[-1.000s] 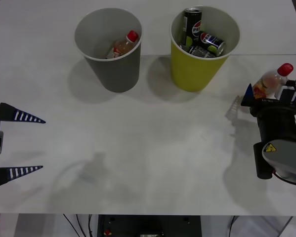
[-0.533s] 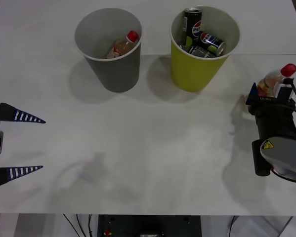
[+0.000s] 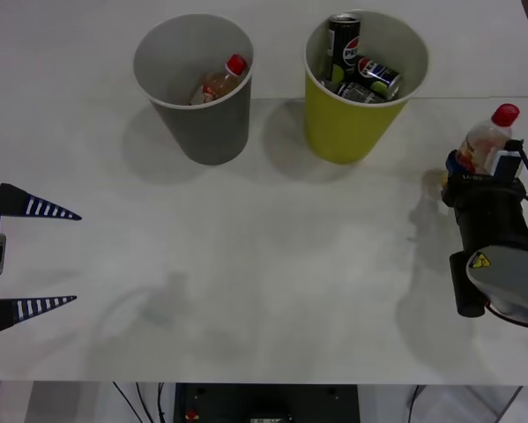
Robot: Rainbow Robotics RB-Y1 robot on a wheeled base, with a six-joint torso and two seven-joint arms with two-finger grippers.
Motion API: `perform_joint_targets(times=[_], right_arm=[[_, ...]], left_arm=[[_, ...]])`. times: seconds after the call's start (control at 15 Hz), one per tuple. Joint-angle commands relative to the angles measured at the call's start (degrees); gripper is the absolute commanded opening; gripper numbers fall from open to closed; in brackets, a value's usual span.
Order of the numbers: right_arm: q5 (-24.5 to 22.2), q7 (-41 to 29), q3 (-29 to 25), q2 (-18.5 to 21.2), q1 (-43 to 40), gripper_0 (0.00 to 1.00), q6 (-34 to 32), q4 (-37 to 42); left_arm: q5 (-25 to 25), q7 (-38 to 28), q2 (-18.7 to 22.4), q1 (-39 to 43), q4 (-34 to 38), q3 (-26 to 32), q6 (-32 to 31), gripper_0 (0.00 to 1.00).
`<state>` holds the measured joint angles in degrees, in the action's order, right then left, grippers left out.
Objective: Put the can into the green bin and the plastic bottle into the gray bin
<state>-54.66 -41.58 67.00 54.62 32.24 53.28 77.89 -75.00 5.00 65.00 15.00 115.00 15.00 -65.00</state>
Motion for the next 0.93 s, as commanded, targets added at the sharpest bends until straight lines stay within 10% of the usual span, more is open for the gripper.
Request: perform_joint_targets(times=[0.07, 0.93], right_arm=[[-1.1, 1.1, -2.9, 5.0, -3.2, 0.00, -4.9, 7.6], [-9.5, 6.2, -48.9, 14.2, -37.7, 0.00, -56.7, 28.1]], left_arm=[[0.0, 0.0, 0.0, 0.0, 0.0, 0.0, 0.0, 1.00], [0.0, 0.0, 0.0, 0.0, 0.0, 0.0, 0.0, 1.00]])
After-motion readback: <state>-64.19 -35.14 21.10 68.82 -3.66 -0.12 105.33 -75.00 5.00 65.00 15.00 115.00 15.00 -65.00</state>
